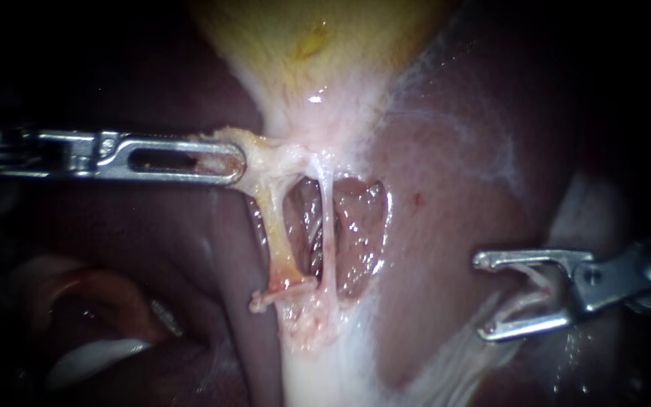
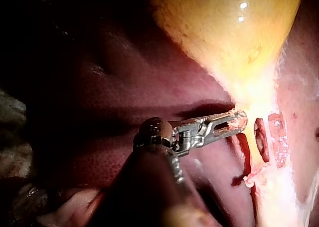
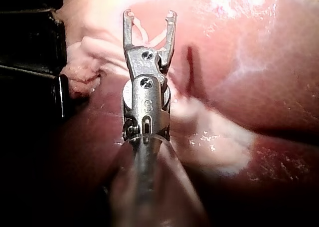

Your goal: Clipping second clip left tube

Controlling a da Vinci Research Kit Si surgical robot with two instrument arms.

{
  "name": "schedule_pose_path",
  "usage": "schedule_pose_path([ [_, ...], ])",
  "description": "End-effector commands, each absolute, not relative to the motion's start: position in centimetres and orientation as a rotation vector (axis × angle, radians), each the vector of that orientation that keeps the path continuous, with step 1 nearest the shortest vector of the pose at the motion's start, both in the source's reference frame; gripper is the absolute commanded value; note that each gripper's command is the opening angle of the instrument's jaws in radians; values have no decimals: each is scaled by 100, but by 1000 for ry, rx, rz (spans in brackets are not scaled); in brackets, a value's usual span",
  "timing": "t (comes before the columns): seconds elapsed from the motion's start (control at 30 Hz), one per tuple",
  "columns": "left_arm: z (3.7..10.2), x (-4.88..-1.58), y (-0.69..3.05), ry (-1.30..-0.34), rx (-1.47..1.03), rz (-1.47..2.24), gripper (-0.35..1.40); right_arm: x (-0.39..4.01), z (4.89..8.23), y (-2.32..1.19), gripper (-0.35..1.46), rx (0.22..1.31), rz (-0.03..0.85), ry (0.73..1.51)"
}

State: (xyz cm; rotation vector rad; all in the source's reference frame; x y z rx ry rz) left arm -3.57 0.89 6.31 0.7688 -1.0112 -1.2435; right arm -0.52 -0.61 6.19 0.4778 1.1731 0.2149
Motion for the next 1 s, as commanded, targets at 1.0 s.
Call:
schedule_pose_path([
  [1.0,631,-359,89,-1011,768,-1245,-35,101,715,-71,48,653,427,1119],
])
